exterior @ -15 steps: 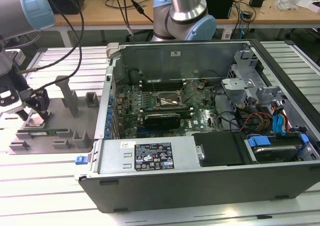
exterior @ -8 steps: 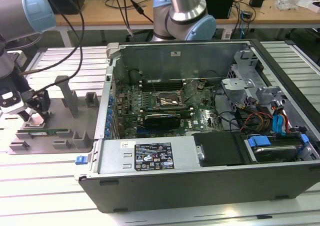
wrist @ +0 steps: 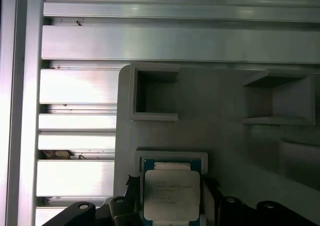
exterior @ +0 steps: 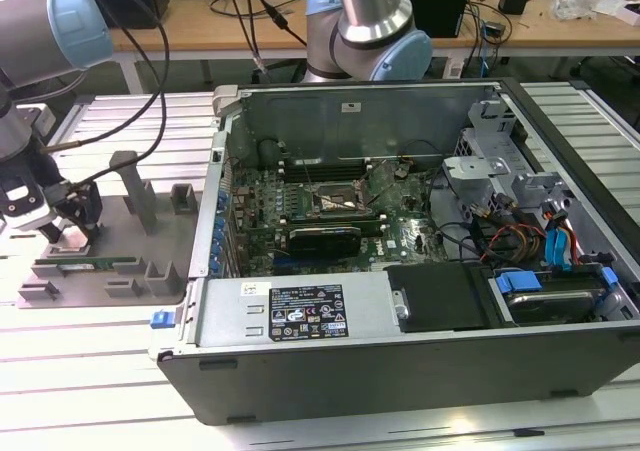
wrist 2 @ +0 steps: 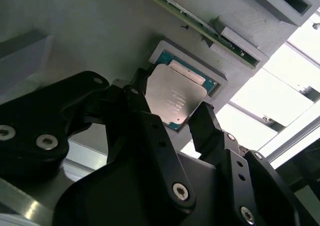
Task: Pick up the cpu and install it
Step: 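Pick up the cpu and move it towards the insertion slot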
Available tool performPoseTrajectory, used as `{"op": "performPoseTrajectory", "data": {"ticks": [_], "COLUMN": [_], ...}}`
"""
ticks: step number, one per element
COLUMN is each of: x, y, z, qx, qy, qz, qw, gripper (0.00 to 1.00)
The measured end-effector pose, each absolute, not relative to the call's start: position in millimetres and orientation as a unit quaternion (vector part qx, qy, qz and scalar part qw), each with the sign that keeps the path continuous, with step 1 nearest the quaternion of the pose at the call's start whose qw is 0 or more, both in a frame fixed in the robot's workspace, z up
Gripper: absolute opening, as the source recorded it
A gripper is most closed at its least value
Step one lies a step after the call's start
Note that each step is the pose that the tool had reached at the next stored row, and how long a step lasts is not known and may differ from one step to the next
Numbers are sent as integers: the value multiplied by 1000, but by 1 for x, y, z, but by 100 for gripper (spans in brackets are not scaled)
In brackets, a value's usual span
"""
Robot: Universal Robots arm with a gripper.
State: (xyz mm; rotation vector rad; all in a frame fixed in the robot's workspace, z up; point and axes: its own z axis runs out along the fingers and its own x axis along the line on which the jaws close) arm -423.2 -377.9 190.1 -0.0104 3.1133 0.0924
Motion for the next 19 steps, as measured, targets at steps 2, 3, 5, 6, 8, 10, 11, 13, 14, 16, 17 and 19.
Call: {"op": "performPoseTrajectory", "data": {"ticks": [2, 3, 5, 6, 8, 10, 11, 13, 14, 16, 17, 19], "x": [-423, -423, -423, -423, -423, -423, -423, -423, -423, -423, -423, -423], "y": [-378, -378, -378, -378, -378, -378, -378, -378, -378, -378, -378, -378], "z": [190, 189, 189, 188, 188, 188, 188, 188, 188, 188, 188, 188], "qx": [-3, -3, -3, -3, -3, -3, -3, -3, -3, -3, -3, -3], "qy": [999, 999, 999, 999, 999, 999, 999, 999, 999, 999, 999, 999], "qz": [30, 30, 30, 30, 30, 30, 30, 30, 30, 30, 30, 30], "qw": [14, 14, 13, 14, 13, 13, 13, 13, 13, 13, 13, 14], "gripper": [60, 60, 60, 60, 60, 60, 60, 58, 55, 55, 55, 55]}}
